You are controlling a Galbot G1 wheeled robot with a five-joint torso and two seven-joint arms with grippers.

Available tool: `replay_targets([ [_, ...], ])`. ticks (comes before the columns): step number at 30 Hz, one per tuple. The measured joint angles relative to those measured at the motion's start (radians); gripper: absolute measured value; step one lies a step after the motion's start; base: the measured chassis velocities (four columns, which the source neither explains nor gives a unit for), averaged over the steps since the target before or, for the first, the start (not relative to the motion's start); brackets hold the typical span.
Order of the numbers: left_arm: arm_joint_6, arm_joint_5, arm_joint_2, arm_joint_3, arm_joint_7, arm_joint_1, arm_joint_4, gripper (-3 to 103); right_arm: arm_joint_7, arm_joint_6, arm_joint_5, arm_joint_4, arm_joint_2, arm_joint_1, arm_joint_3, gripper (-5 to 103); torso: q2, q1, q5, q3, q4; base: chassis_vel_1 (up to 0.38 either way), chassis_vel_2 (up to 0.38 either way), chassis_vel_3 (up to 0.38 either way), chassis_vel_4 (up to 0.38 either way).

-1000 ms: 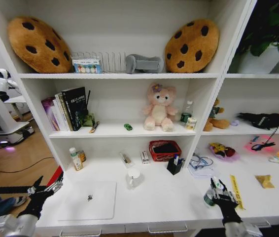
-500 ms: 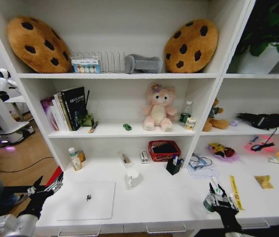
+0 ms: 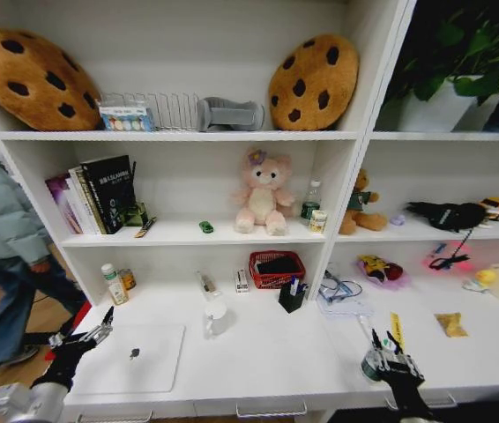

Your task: Organize the objects on the table.

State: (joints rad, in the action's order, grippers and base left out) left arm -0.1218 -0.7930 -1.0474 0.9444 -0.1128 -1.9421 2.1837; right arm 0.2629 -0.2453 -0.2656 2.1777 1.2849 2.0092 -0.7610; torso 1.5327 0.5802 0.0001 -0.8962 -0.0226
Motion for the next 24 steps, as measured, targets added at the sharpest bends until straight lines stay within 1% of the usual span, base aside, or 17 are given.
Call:
replay_targets([
  [24, 0.000, 0.000, 0.000, 0.000, 0.000, 0.000, 0.000, 100, 0.008, -0.004, 0.001, 0.017, 0.004, 0.009, -0.007, 31, 0.000, 0.000, -0.0001, 0.000, 0.0000, -0.088, -0.088, 0.091, 0.092],
])
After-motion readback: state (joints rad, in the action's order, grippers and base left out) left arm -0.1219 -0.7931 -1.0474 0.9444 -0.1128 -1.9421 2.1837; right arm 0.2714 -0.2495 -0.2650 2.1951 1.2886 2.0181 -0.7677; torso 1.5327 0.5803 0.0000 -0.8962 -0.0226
